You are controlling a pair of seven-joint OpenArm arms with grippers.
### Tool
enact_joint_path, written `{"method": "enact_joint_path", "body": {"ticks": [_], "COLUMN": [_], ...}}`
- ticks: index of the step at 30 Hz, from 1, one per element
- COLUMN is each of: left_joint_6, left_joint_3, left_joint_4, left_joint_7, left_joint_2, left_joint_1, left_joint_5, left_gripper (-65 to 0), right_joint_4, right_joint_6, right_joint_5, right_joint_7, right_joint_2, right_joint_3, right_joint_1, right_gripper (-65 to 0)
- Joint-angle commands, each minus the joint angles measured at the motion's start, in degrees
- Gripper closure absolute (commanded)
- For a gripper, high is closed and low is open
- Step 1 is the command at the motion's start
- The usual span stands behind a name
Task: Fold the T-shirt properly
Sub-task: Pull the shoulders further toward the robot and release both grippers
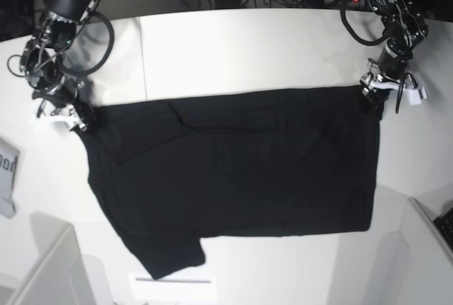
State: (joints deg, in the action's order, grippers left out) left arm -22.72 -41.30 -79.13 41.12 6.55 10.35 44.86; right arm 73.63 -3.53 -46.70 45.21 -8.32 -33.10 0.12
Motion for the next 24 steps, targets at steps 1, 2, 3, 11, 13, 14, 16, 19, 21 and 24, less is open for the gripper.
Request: {"method": "enact_joint_path", "body": {"ticks": [1,2,3,11,13,14,16,19,21,24], "left_joint_6": [0.2,0.2,0.2,0.3,0.3,0.3,0.3,0.3,0.3,0.3], "left_joint_3": [-0.2,-0.2,-0.2,0.1,0.1,0.1,0.1,0.1,0.1,0.2], "left_joint_4": [-0.5,-0.5,-0.5,-0.6,-0.8,-0.8,-1.1,-2.1,-3.5,-6.3], "left_joint_7": [0.4,0.4,0.4,0.7,0.7,0.8,0.8,0.8,0.8,0.8], "left_joint_2": [0.5,0.5,0.5,0.6,1.5,1.8,2.2,2.3,2.7,3.2], "left_joint_1": [0.0,0.0,0.0,0.4,0.7,0.9,1.9,3.0,4.7,7.4], "left_joint_5": [-0.2,-0.2,-0.2,-0.2,-0.2,-0.2,-0.2,-0.2,-0.2,-0.2], "left_gripper": [-19.4,-13.3,-7.1,0.0,0.0,0.0,0.0,0.0,0.0,0.0], "right_joint_4": [0.0,0.0,0.0,-0.1,-0.1,0.3,0.8,2.6,4.7,8.2], "right_joint_6": [0.7,0.7,0.7,0.7,0.7,0.7,0.7,0.7,0.7,0.7], "right_joint_5": [1.3,1.3,1.3,1.1,1.1,1.1,0.9,0.9,0.9,0.9], "right_joint_7": [1.6,1.6,1.6,-2.7,-2.4,-2.4,-2.3,-2.3,-2.3,-0.9], "right_joint_2": [-0.3,-0.3,-0.3,-0.3,-0.3,-0.3,-0.3,-0.3,-0.3,-0.3], "right_joint_3": [0.1,0.1,0.1,0.1,0.0,0.0,0.1,0.1,0.1,0.1], "right_joint_1": [0.0,0.0,0.0,-1.2,-1.6,-2.2,-3.2,-5.2,-6.9,-9.6], "right_gripper": [-33.3,-33.0,-31.1,0.0,0.0,0.0,0.0,0.0,0.0,0.0]}}
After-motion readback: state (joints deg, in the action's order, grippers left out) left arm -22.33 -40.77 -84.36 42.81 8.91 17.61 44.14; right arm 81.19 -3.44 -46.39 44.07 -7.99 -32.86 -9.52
